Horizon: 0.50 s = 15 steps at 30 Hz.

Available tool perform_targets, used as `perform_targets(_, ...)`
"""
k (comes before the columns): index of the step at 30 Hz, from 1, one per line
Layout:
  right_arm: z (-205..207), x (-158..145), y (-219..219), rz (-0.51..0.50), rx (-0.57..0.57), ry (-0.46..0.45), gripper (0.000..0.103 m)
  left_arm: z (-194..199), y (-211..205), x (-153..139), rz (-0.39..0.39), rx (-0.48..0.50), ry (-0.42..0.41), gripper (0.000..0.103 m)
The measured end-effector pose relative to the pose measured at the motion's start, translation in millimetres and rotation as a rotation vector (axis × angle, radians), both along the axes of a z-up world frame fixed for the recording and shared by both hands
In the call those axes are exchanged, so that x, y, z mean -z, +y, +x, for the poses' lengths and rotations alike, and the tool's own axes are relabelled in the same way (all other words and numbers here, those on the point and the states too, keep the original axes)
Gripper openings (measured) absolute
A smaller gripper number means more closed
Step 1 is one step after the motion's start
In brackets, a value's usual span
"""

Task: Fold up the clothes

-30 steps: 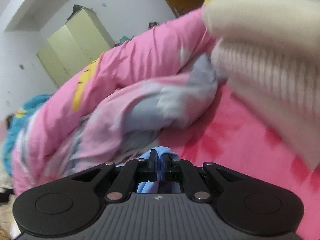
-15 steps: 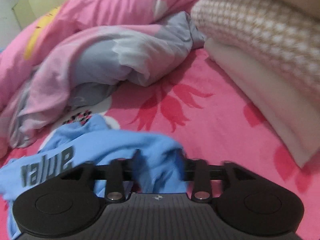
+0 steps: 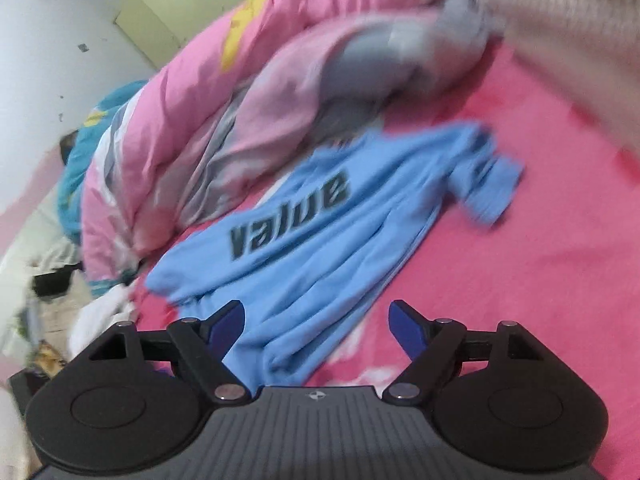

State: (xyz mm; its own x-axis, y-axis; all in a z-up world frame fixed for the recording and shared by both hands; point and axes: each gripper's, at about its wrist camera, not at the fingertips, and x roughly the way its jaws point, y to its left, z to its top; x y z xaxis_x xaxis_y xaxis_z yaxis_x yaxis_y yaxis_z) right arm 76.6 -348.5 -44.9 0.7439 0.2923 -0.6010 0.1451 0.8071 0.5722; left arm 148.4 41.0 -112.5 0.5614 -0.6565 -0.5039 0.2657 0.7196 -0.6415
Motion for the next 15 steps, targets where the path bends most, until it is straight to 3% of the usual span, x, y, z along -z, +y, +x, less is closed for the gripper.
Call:
perform_targets(3, 8.8, 17.4, 10.8, 0.067, -0.007, 0.028, 0.078, 11.6, -11.8, 6.1, 0.049, -0.026, 0.015, 0.061)
perform_targets(5, 14.5, 28.8, 17.1, 0.111, -0.008, 0.044, 0.065, 13.5, -17.8, 7.4, 0.087, -0.021, -0.011, 0.057)
perform_targets(7, 17.3, 37.3, 22.8, 0.125, -0.006, 0.042, 0.058, 15.4, -23.7, 8.6, 0.126, -0.016, -0.039, 0.046)
perform_targets(8, 18.5, 40.6, 25.3, 0.12, -0.002, 0.034, 0.05, 16.3, -26.7, 9.2, 0.145, -0.013, -0.053, 0.041)
perform_targets(9, 19.4, 43.0, 27.1, 0.112, 0.002, 0.028, 0.043, 14.1, -28.7, 9.7, 0.166, 0.0, -0.069, 0.027)
perform_targets(10, 19.0, 44.5, 27.8, 0.108, 0.007, 0.024, 0.024, 11.8, -30.7, 10.3, 0.186, 0.015, -0.084, 0.018)
perform_targets(11, 18.1, 45.8, 27.9, 0.106, 0.011, 0.021, 0.008, 9.5, -32.6, 10.8, 0.207, 0.029, -0.1, 0.015)
perform_targets(15, 8.0, 38.1, 18.9, 0.109, 0.066, -0.028, 0.007, 5.1, -20.7, 1.7, 0.172, 0.017, -0.117, 0.007)
